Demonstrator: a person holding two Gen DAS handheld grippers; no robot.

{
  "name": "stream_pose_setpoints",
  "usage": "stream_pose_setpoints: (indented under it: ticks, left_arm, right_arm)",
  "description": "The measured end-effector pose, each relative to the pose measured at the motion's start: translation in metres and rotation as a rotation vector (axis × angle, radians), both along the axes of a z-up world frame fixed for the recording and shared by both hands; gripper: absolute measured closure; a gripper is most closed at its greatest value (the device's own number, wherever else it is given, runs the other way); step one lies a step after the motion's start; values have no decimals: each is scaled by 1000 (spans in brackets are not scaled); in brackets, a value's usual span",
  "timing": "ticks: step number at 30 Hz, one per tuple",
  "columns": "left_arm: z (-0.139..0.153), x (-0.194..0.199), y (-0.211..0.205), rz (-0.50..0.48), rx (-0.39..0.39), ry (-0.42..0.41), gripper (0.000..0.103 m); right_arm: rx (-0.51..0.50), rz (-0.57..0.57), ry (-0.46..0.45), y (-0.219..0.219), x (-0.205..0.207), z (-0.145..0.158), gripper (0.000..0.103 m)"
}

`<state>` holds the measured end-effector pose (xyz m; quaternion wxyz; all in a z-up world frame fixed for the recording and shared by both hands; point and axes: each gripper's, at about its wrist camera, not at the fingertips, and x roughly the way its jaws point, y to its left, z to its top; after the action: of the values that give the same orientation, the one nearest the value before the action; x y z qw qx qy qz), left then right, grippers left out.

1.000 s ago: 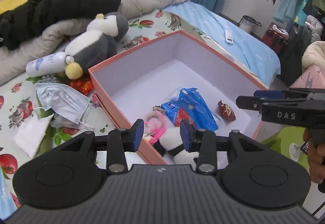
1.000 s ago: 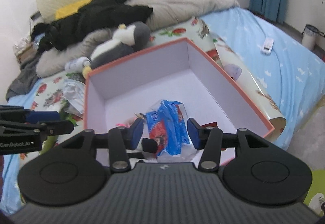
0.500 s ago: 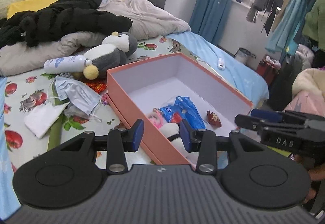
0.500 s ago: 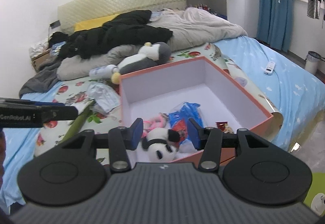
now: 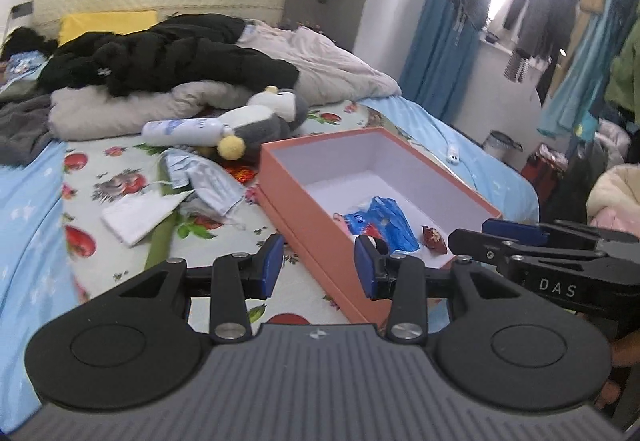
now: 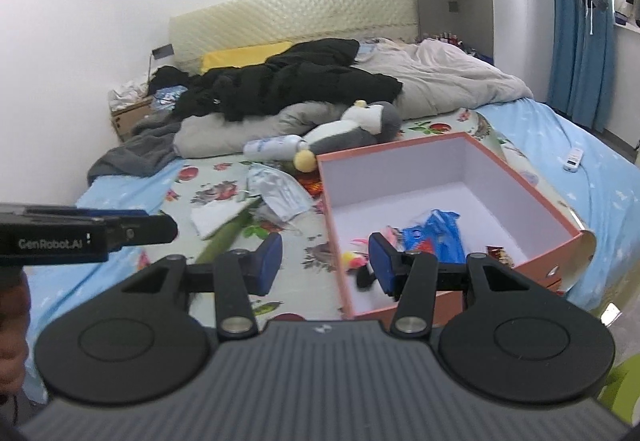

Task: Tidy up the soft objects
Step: 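Move both tools back from the box toward the white towel and face mask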

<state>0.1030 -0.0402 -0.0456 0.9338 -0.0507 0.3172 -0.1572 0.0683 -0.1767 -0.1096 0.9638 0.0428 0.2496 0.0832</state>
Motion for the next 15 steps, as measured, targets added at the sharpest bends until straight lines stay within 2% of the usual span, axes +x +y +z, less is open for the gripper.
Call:
stream_pose_setpoints:
  ticks: [5, 9, 12, 15]
  left_arm:
    - [-4, -32, 23, 80, -12, -9, 58]
    - [-14, -50, 40, 137, -28, 26, 58]
    - [-22, -66, 53, 174, -45, 55, 52]
    - [-33, -73, 65, 215, -69, 88, 51]
  right_arm:
    - [-21, 37, 3, 23, -14, -3, 52]
    - [-41, 71, 14, 39, -25, -10, 52]
    - [-48, 84, 26, 45, -30, -16, 52]
    - [-39, 98, 50, 51, -27, -23, 52]
